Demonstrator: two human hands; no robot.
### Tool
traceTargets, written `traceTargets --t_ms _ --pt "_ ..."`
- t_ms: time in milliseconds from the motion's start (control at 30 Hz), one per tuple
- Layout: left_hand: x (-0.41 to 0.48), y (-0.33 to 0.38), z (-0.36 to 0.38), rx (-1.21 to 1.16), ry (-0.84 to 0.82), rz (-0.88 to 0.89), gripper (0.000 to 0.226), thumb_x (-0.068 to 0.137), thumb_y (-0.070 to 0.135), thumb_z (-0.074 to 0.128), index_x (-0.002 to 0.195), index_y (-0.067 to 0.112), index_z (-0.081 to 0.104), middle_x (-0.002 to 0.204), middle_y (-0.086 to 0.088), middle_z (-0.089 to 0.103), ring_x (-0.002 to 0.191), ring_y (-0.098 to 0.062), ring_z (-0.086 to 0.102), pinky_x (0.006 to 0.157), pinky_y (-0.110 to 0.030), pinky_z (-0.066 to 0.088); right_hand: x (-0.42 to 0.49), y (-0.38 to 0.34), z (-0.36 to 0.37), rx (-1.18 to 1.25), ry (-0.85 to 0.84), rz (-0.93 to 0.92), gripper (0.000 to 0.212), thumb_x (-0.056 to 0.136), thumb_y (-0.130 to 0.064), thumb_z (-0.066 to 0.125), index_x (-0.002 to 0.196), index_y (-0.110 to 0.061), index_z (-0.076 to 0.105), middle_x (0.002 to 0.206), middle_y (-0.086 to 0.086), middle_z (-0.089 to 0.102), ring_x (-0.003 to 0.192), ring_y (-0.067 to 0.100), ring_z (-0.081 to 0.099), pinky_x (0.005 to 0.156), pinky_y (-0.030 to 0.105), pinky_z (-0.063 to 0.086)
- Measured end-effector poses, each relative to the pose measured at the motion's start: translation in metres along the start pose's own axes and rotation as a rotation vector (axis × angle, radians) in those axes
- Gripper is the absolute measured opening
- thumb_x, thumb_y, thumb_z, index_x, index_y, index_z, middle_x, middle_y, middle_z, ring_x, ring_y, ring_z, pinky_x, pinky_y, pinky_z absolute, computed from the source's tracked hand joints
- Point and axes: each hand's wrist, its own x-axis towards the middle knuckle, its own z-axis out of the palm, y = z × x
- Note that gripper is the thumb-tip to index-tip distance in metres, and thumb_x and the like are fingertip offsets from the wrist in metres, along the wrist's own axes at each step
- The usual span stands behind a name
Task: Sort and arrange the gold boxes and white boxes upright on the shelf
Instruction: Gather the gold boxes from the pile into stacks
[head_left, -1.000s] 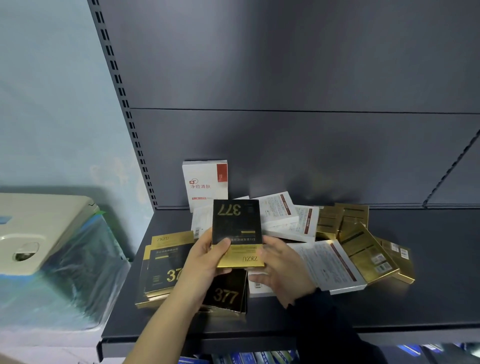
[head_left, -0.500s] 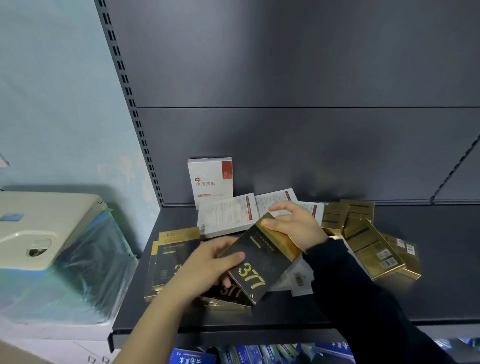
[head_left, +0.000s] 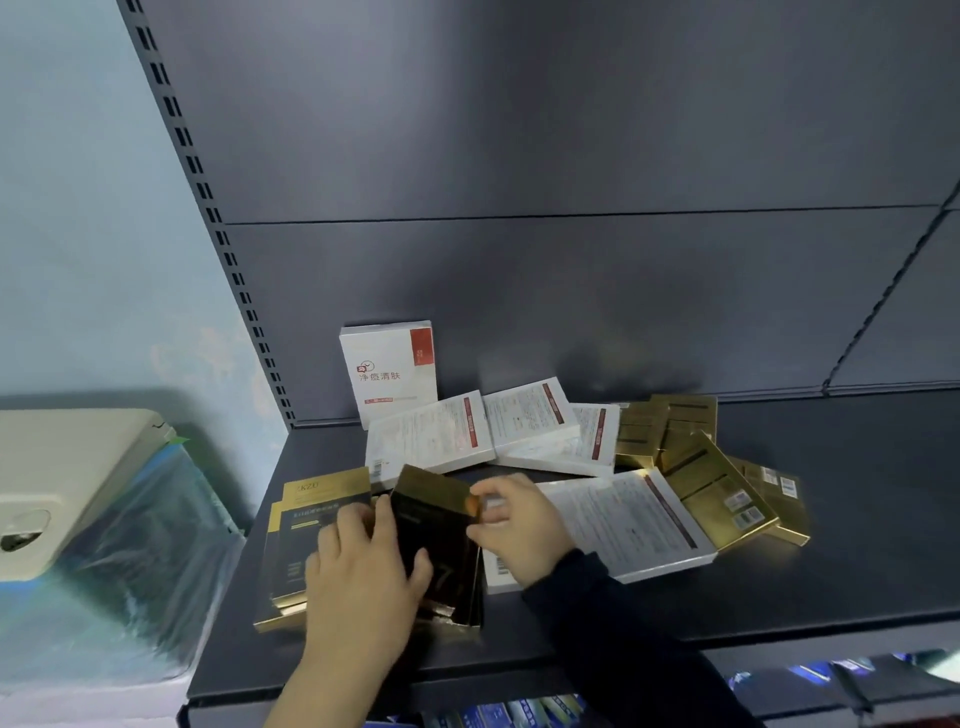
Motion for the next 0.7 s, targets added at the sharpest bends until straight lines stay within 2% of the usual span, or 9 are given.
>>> traceTargets --t_ms 133,267,300,367,467,500,600,667,700 --pt "0.003 0.004 0.007 0.066 -0.035 0.02 0.06 0.069 0.05 0.074 0.117 0.015 0.064 0.112 -0.008 0.059 0.1 -0.031 0.057 0.078 -0.046 0.049 0.001 0.001 -0.009 -0.068 0.035 -0.021 0.037 0.078 -0.014 0.07 0.113 -0.023 0.061 0.113 -0.008 0.054 0.096 0.007 0.06 0.081 0.021 0.053" --pt "-0.003 0.015 0.014 0.105 -0.039 0.031 0.048 0.058 0.05 0.083 0.081 0.01 0.072 0.1 -0.012 0.064 0.088 -0.035 0.063 0.072 -0.048 0.05 0.01 0.009 -0.041 -0.081 0.086 0.053 0.035 0.083 -0.02 0.064 0.117 -0.025 0.057 0.111 -0.009 0.057 0.101 0.009 0.058 0.092 0.032 0.051" --pt "-0.005 0.017 0.017 0.1 -0.02 0.038 0.049 0.057 0.047 0.084 0.082 0.007 0.071 0.099 -0.014 0.064 0.087 -0.036 0.063 0.072 -0.048 0.05 0.013 0.012 -0.055 -0.108 0.121 0.069 0.034 0.085 -0.02 0.063 0.118 -0.024 0.056 0.115 -0.007 0.057 0.102 0.009 0.056 0.093 0.03 0.049" --pt "-0.007 0.021 0.021 0.079 0.017 0.062 0.058 0.057 0.039 0.086 0.101 0.005 0.069 0.104 -0.017 0.064 0.092 -0.038 0.063 0.075 -0.051 0.05 0.018 0.02 -0.09 -0.264 0.27 0.11 0.034 0.086 -0.019 0.06 0.12 -0.021 0.055 0.123 0.0 0.054 0.107 0.012 0.051 0.092 0.028 0.044" --pt "-0.005 0.02 0.017 0.071 0.028 0.086 0.074 0.055 0.024 0.087 0.123 0.01 0.062 0.114 -0.019 0.062 0.103 -0.041 0.06 0.082 -0.056 0.047 0.01 0.037 -0.14 -0.612 0.624 0.377 0.041 0.084 -0.025 0.057 0.124 -0.016 0.051 0.128 0.011 0.049 0.118 0.03 0.044 0.096 0.044 0.04" --pt "-0.004 0.02 0.015 0.073 0.02 0.078 0.077 0.054 0.019 0.086 0.126 0.012 0.06 0.116 -0.019 0.061 0.105 -0.041 0.059 0.084 -0.057 0.045 0.008 0.047 -0.153 -0.699 0.655 0.505 0.044 0.084 -0.026 0.054 0.125 -0.012 0.049 0.129 0.014 0.048 0.119 0.033 0.043 0.098 0.047 0.038" --pt "-0.003 0.024 0.01 0.07 0.011 0.07 0.085 0.046 0.005 0.084 0.127 0.012 0.06 0.117 -0.02 0.061 0.107 -0.042 0.058 0.086 -0.061 0.043 -0.002 0.07 -0.179 -0.551 0.494 0.717 0.043 0.085 -0.029 0.056 0.12 -0.003 0.053 0.123 0.017 0.057 0.106 0.033 0.052 0.096 0.044 0.043" --pt "-0.003 0.032 0.006 0.038 0.0 0.097 0.09 0.039 -0.002 0.081 0.126 0.011 0.06 0.116 -0.021 0.06 0.106 -0.043 0.058 0.086 -0.062 0.044 -0.01 0.068 -0.187 -0.359 0.421 0.667 0.032 0.083 -0.026 0.062 0.106 -0.003 0.062 0.104 0.014 0.065 0.089 0.029 0.057 0.081 0.037 0.05" --pt "-0.002 0.036 0.007 0.005 -0.006 0.129 0.091 0.04 -0.001 0.081 0.127 0.012 0.059 0.118 -0.021 0.059 0.107 -0.042 0.057 0.087 -0.061 0.044 -0.013 0.064 -0.189 -0.326 0.468 0.616 0.026 0.081 -0.026 0.064 0.099 -0.007 0.065 0.097 0.013 0.067 0.084 0.029 0.06 0.076 0.036 0.051"
